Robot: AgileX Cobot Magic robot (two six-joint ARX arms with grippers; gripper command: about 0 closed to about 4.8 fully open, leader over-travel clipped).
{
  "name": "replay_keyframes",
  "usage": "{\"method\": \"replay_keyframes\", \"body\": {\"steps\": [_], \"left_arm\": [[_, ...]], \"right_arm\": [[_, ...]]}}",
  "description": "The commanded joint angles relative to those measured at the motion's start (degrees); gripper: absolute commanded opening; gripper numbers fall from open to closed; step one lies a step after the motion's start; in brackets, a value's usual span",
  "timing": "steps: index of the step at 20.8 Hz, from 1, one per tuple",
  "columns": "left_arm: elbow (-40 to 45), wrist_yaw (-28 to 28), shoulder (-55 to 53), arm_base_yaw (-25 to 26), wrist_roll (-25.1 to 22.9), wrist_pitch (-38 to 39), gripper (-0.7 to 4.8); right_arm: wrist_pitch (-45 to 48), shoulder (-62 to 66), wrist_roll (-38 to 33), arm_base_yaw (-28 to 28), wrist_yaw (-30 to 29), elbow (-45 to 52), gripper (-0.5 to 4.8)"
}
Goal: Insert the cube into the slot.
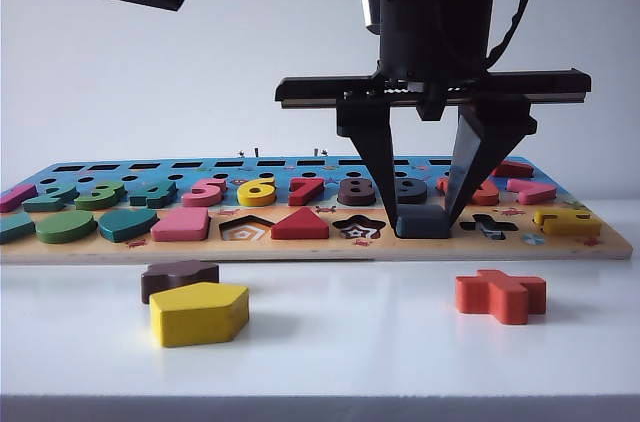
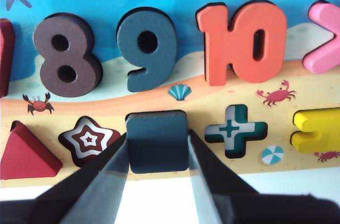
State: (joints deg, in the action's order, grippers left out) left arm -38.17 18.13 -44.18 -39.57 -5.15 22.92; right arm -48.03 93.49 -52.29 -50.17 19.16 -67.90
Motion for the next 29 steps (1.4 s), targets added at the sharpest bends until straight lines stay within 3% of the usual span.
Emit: {"method": "replay_keyframes", "body": {"steps": [1,5,9,24,29], "left_arm": [[-0.2,0.1,0.1,0.0,-0.4,-0.7,0.17],[-0.2,0.1,0.1,0.0,-0.4,-0.7,0.17],[-0.2,0.1,0.1,0.0,-0.4,-0.7,0.17],[-0.2,0.1,0.1,0.0,-0.4,-0.7,0.17],[-0.2,0.1,0.1,0.0,-0.4,-0.7,0.17]], "right_arm": [[0.9,0.1,-0.2,0.0,0.4,0.0,0.57],[0.9,0.1,0.0,0.0,0.3,0.0,1.42],[0.9,0.1,0.0,0.0,-0.1,0.0,1.88],[0.9,0.0,0.0,-0.1,-0.5,-0.1,2.23],[1.8,-1.1,0.0,-0.1,-1.0,-0.1,2.63]]}}
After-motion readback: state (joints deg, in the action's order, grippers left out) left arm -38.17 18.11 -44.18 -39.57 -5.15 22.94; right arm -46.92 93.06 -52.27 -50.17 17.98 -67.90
